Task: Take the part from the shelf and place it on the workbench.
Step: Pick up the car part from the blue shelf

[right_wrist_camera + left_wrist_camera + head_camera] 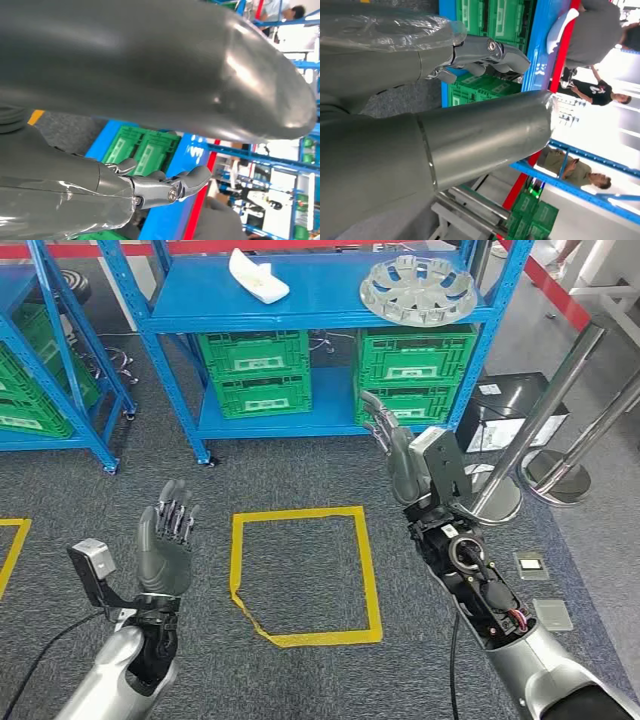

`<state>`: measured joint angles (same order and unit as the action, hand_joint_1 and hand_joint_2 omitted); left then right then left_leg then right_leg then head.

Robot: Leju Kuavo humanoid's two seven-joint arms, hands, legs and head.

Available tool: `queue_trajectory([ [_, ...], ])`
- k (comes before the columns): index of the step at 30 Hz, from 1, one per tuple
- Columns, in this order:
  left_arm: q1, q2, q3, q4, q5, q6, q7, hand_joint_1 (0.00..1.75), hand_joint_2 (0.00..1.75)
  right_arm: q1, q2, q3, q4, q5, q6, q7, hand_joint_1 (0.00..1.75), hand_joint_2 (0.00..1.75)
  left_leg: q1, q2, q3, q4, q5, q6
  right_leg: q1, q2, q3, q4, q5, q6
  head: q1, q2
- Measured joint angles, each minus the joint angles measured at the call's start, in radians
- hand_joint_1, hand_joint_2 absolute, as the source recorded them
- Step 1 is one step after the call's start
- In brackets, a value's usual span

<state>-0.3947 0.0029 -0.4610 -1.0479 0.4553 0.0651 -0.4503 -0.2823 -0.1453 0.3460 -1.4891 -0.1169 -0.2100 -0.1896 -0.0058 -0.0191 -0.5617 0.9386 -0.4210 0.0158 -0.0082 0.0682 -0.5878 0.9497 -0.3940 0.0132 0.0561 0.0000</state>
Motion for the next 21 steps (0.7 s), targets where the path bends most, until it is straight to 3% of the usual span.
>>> queue_trajectory([
  [11, -0.002, -0.013, 0.0, 0.012, -0.011, 0.035, 0.016, 0.0, 0.0, 0.01, 0.0, 0.016, -0.035, 0.059, -0.039, 0.038, 0.0, 0.0, 0.0, 0.0, 0.0, 0.0, 0.0, 0.0, 0.0, 0.0, 0.0, 0.0, 0.0, 0.0, 0.0, 0.0],
  [21, 0.015, -0.025, -0.016, 0.011, -0.009, 0.078, 0.012, 0.0, 0.0, 0.022, 0.0, 0.022, -0.05, -0.025, 0.017, 0.029, 0.0, 0.0, -0.004, -0.001, -0.001, 0.004, -0.002, 0.003, -0.001, 0.0, 0.001, -0.001, 0.001, 0.002, 0.0, 0.0],
])
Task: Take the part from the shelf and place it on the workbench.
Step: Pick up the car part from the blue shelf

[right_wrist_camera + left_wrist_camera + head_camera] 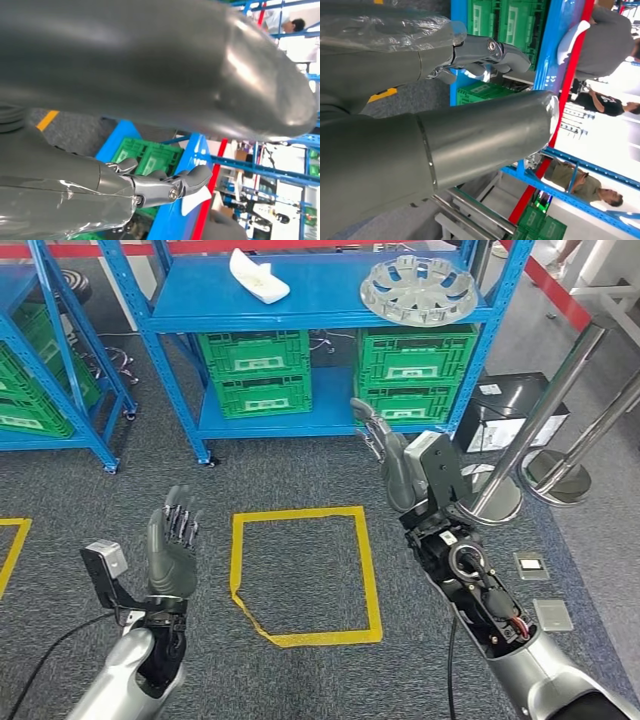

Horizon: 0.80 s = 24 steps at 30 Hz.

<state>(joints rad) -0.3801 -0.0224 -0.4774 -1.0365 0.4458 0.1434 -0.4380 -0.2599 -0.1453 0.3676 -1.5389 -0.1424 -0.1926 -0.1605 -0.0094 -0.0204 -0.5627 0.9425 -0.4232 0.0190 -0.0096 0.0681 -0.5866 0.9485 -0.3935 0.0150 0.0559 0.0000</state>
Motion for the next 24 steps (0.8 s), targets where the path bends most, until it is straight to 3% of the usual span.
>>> queue_trajectory([
  [5, 0.008, -0.002, -0.005, 0.0, 0.017, 0.002, -0.022, 0.0, 0.0, 0.001, 0.0, 0.007, -0.001, -0.012, 0.014, -0.004, 0.0, 0.0, -0.003, 0.001, 0.001, 0.001, -0.001, 0.007, -0.002, 0.003, 0.001, -0.003, 0.001, 0.006, 0.0, 0.0],
  [7, 0.007, -0.006, -0.006, 0.0, 0.022, -0.003, -0.029, 0.0, 0.0, -0.005, -0.001, 0.009, -0.002, -0.012, 0.014, -0.005, 0.0, 0.0, 0.004, 0.009, 0.011, -0.016, 0.006, 0.015, -0.001, -0.005, 0.0, 0.002, -0.005, 0.012, 0.0, 0.0],
  [9, 0.005, -0.012, -0.006, 0.0, 0.024, -0.01, -0.035, 0.0, 0.0, -0.012, -0.001, 0.011, -0.004, -0.013, 0.014, -0.005, 0.0, 0.0, 0.012, 0.02, 0.024, -0.034, 0.012, 0.021, 0.001, -0.031, -0.032, 0.072, -0.046, 0.018, 0.005, 0.0],
  [11, 0.004, -0.015, -0.006, 0.001, 0.024, -0.015, -0.039, 0.0, 0.0, -0.015, -0.001, 0.012, -0.004, -0.015, 0.011, -0.003, 0.0, 0.0, 0.012, 0.029, 0.027, -0.037, 0.011, 0.023, -0.004, -0.051, -0.101, 0.213, -0.107, 0.026, 0.011, 0.0],
  [12, 0.005, -0.016, -0.006, 0.001, 0.024, -0.017, -0.039, 0.0, 0.0, -0.014, -0.001, 0.013, -0.004, -0.017, 0.009, -0.001, 0.0, 0.0, 0.014, 0.034, 0.028, -0.037, 0.01, 0.021, -0.009, -0.055, -0.132, 0.269, -0.123, 0.03, 0.012, 0.0],
  [13, 0.005, -0.016, -0.006, 0.002, 0.023, -0.018, -0.039, 0.0, 0.0, -0.012, -0.001, 0.014, -0.004, -0.02, 0.007, 0.0, 0.0, 0.0, 0.016, 0.038, 0.029, -0.035, 0.007, 0.018, -0.013, -0.057, -0.145, 0.289, -0.119, 0.035, 0.013, 0.0],
  [14, 0.005, -0.016, -0.007, 0.003, 0.023, -0.019, -0.04, 0.0, 0.0, -0.011, -0.002, 0.015, -0.004, -0.022, 0.005, 0.0, 0.0, 0.0, 0.02, 0.042, 0.031, -0.032, 0.003, 0.012, -0.019, -0.061, -0.136, 0.265, -0.095, 0.041, 0.014, 0.0],
  [16, 0.003, -0.016, -0.007, 0.003, 0.023, -0.019, -0.04, 0.0, 0.0, -0.009, -0.002, 0.018, -0.004, -0.023, 0.003, 0.001, 0.0, 0.0, 0.028, 0.048, 0.034, -0.019, -0.011, -0.004, -0.028, -0.078, -0.072, 0.131, -0.024, 0.056, 0.016, 0.0],
  [17, 0.002, -0.016, -0.007, 0.003, 0.023, -0.019, -0.039, 0.0, 0.0, -0.009, -0.002, 0.019, -0.004, -0.023, 0.002, 0.002, 0.0, 0.0, 0.029, 0.05, 0.033, -0.008, -0.019, -0.013, -0.029, -0.082, -0.043, 0.071, -0.003, 0.058, 0.019, 0.0],
  [19, 0.0, -0.015, -0.007, 0.004, 0.022, -0.019, -0.04, 0.0, 0.0, -0.005, -0.002, 0.022, -0.005, -0.022, -0.003, 0.006, 0.0, 0.0, 0.025, 0.053, 0.03, 0.004, -0.028, -0.027, -0.028, -0.081, -0.023, 0.027, 0.001, 0.047, 0.02, 0.0],
  [22, 0.0, -0.015, -0.007, 0.005, 0.021, -0.019, -0.04, 0.0, 0.0, -0.003, -0.002, 0.026, -0.008, -0.016, -0.007, 0.011, 0.0, 0.0, 0.027, 0.056, 0.03, 0.011, -0.036, -0.038, -0.026, -0.063, -0.025, 0.033, -0.005, 0.018, 0.008, 0.0],
  [24, 0.0, -0.015, -0.007, 0.005, 0.02, -0.019, -0.04, 0.0, 0.0, -0.005, -0.002, 0.027, -0.009, -0.013, -0.007, 0.012, 0.0, 0.0, 0.03, 0.047, 0.0, 0.081, -0.076, -0.044, -0.026, -0.055, -0.022, 0.032, -0.006, 0.006, 0.003, 0.0],
])
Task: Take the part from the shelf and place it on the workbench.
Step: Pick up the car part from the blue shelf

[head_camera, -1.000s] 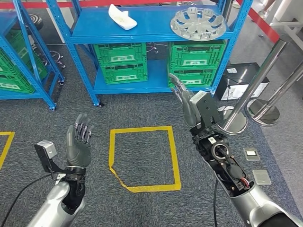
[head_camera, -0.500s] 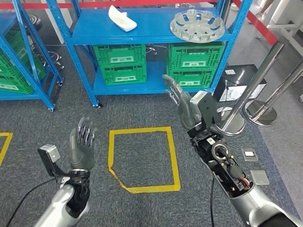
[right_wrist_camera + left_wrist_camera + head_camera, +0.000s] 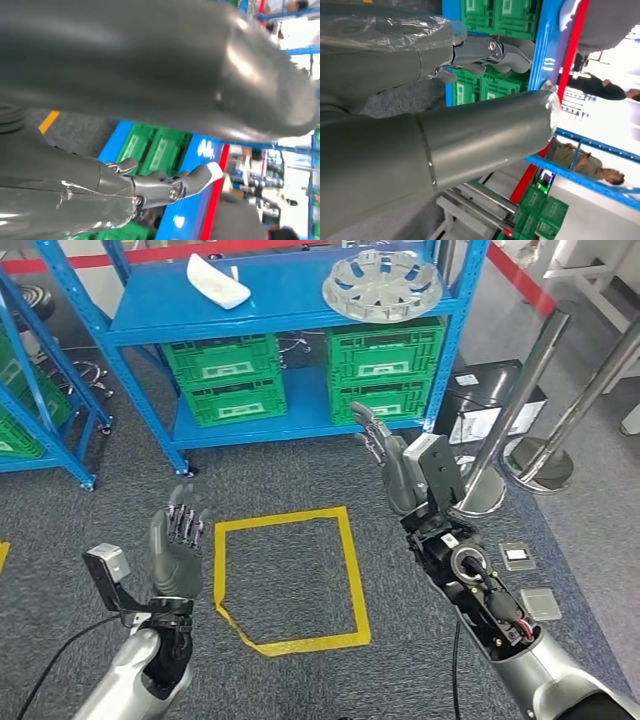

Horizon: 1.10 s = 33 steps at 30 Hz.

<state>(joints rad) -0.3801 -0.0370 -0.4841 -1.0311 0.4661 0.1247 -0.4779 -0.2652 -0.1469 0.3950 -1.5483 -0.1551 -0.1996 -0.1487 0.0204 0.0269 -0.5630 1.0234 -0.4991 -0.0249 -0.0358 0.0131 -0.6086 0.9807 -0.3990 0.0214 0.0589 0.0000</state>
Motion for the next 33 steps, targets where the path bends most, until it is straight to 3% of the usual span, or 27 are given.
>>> queue_trajectory([
  [2, 0.002, 0.001, 0.0, 0.001, 0.0, 0.0, 0.0, 0.0, 0.0, 0.0, 0.0, 0.002, 0.0, 0.001, 0.0, 0.001, 0.0, 0.0, -0.001, -0.013, -0.078, 0.148, -0.062, -0.001, 0.003, 0.008, 0.0, -0.001, -0.001, -0.007, -0.005, 0.0],
  [3, 0.003, 0.001, 0.0, 0.001, 0.0, 0.001, 0.0, 0.0, 0.0, 0.0, 0.0, 0.003, 0.0, 0.001, 0.0, 0.001, 0.0, 0.0, -0.003, -0.016, -0.117, 0.213, -0.08, 0.001, 0.006, 0.012, 0.0, 0.0, -0.002, -0.009, -0.007, 0.0],
  [4, 0.005, 0.002, 0.0, 0.002, 0.0, 0.001, 0.0, 0.0, 0.0, 0.001, 0.0, 0.004, 0.0, 0.001, 0.0, 0.001, 0.0, 0.0, -0.005, -0.019, -0.142, 0.245, -0.08, 0.005, 0.011, 0.017, 0.001, -0.001, -0.003, -0.011, -0.008, 0.0],
  [5, 0.006, 0.003, 0.0, 0.002, -0.001, 0.003, 0.0, 0.0, 0.0, 0.001, 0.0, 0.005, 0.0, 0.001, 0.001, 0.001, 0.0, 0.0, -0.008, -0.02, -0.147, 0.235, -0.059, 0.013, 0.015, 0.022, 0.003, -0.001, -0.003, -0.013, -0.008, 0.0],
  [6, 0.006, 0.004, 0.0, 0.002, -0.002, 0.005, 0.0, 0.0, 0.0, 0.001, 0.0, 0.006, 0.0, 0.001, 0.003, 0.002, 0.0, 0.0, -0.013, -0.023, -0.129, 0.181, -0.02, 0.025, 0.02, 0.028, 0.005, -0.001, -0.004, -0.015, -0.009, 0.0],
  [7, 0.006, 0.005, 0.0, 0.002, -0.003, 0.007, 0.0, 0.0, 0.0, 0.0, 0.0, 0.008, -0.001, 0.002, 0.006, 0.002, 0.0, 0.0, -0.02, -0.029, -0.098, 0.105, 0.024, 0.041, 0.023, 0.032, 0.007, -0.001, -0.004, -0.016, -0.009, 0.0],
  [9, 0.005, 0.006, 0.0, 0.0, -0.006, 0.015, 0.003, 0.0, 0.0, -0.002, 0.0, 0.01, -0.001, 0.004, 0.01, 0.003, 0.0, 0.0, -0.033, -0.034, -0.043, -0.024, 0.077, 0.066, 0.028, 0.039, 0.01, -0.002, -0.005, -0.016, -0.007, 0.0],
  [10, 0.005, 0.007, 0.0, -0.001, -0.008, 0.019, 0.006, 0.0, 0.0, -0.003, 0.0, 0.011, -0.001, 0.005, 0.011, 0.005, 0.0, 0.0, -0.036, -0.035, -0.03, -0.055, 0.085, 0.064, 0.029, 0.04, 0.009, -0.002, -0.008, -0.018, -0.006, 0.0],
  [13, 0.011, 0.01, 0.0, -0.007, -0.01, 0.028, 0.017, 0.0, 0.0, -0.002, 0.0, 0.016, -0.001, 0.011, 0.011, 0.01, 0.0, 0.0, -0.037, -0.034, -0.024, -0.07, 0.084, 0.036, 0.031, 0.038, 0.009, 0.0, -0.015, -0.025, -0.005, 0.0],
  [21, 0.014, 0.012, 0.0, -0.008, -0.014, 0.015, 0.022, 0.0, 0.0, -0.003, 0.0, 0.018, -0.003, 0.022, -0.011, 0.02, 0.0, 0.0, -0.038, -0.038, -0.024, -0.068, 0.085, 0.043, 0.029, 0.034, 0.015, -0.008, -0.01, -0.016, -0.004, 0.0],
  [33, 0.012, 0.018, 0.0, -0.009, -0.014, 0.005, 0.016, 0.0, 0.0, -0.002, 0.0, 0.02, -0.008, 0.022, -0.015, 0.012, 0.0, 0.0, -0.036, -0.038, -0.023, -0.069, 0.084, 0.045, 0.028, 0.034, 0.015, -0.009, -0.01, -0.015, -0.004, 0.0],
])
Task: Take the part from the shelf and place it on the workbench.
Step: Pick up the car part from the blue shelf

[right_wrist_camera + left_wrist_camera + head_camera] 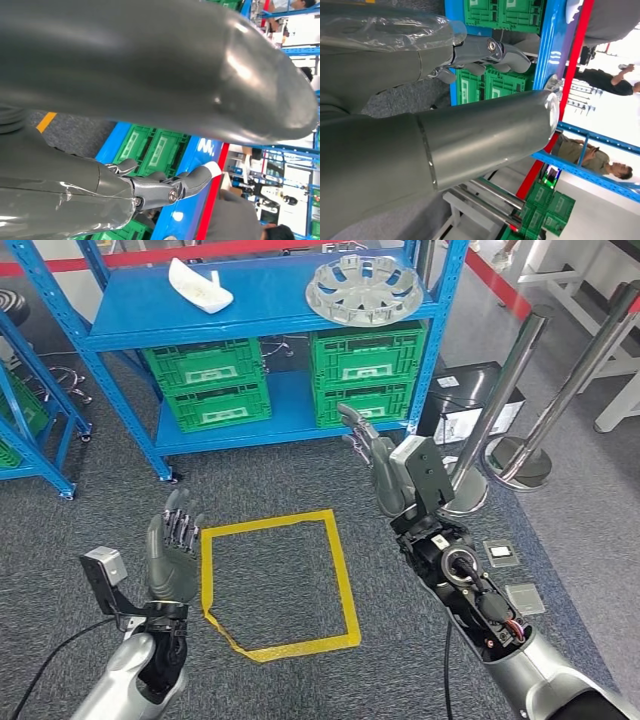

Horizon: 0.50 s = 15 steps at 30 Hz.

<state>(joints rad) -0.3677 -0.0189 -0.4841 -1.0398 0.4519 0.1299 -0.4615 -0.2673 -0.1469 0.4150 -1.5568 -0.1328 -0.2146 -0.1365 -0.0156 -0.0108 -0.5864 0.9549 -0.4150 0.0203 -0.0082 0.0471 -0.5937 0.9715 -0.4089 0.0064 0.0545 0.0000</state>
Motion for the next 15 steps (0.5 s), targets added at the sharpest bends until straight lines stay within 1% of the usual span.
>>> queue_trajectory([
  [7, 0.0, 0.003, 0.0, -0.001, 0.006, -0.009, -0.001, 0.0, 0.0, 0.005, 0.0, 0.0, -0.01, 0.004, -0.035, -0.013, 0.0, 0.0, 0.001, 0.0, 0.0, -0.001, 0.0, 0.0, 0.001, 0.0, 0.0, 0.0, 0.0, 0.0, 0.0, 0.0],
  [15, 0.0, 0.005, 0.0, -0.006, 0.009, -0.008, 0.0, 0.0, 0.0, 0.007, 0.0, 0.006, -0.012, 0.013, -0.037, -0.015, 0.0, 0.0, 0.001, 0.0, 0.0, -0.001, 0.0, 0.0, 0.002, 0.0, 0.0, 0.0, 0.0, 0.0, 0.0, 0.0],
])
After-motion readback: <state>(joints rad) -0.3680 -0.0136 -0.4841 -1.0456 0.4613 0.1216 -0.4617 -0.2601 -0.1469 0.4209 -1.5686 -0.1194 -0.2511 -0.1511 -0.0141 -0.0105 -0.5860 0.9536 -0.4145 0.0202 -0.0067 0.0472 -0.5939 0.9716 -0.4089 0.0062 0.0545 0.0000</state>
